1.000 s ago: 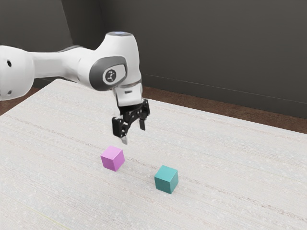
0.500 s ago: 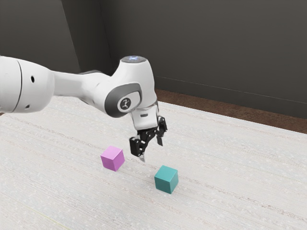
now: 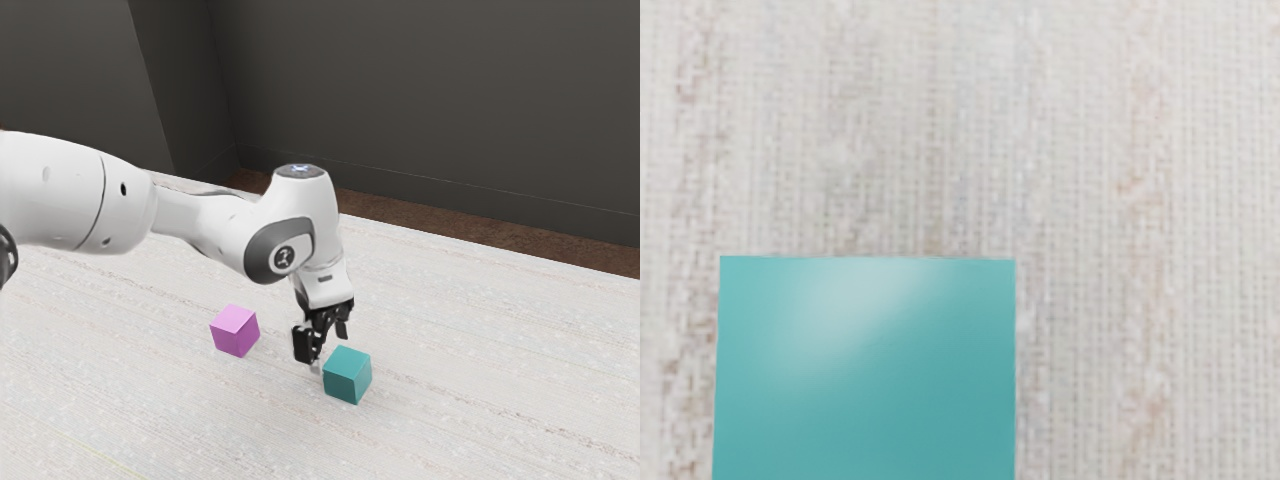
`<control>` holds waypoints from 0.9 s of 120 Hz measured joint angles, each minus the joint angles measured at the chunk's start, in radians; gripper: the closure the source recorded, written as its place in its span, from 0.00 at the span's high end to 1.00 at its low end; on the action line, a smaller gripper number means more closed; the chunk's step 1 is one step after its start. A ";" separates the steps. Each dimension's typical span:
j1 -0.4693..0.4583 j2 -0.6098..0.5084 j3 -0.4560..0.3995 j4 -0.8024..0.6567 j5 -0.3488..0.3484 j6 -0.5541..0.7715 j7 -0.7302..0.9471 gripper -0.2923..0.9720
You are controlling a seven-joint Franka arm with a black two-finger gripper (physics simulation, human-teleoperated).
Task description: Pick up the blue block with one arm, and put the blue block on the pink block with one arm
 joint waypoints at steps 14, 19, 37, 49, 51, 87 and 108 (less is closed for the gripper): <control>-0.005 0.019 -0.001 0.001 -0.009 0.031 -0.022 0.77; -0.005 0.023 0.000 0.002 -0.010 0.041 -0.029 0.77; -0.005 0.034 0.000 0.009 -0.009 0.066 -0.050 0.77; -0.006 0.065 -0.001 0.019 -0.010 0.078 -0.061 0.77; -0.007 0.069 -0.001 0.020 -0.009 0.081 -0.063 0.77; -0.019 0.099 -0.001 0.023 0.011 0.107 -0.083 0.77; -0.022 0.114 -0.001 0.021 0.054 0.113 -0.082 0.77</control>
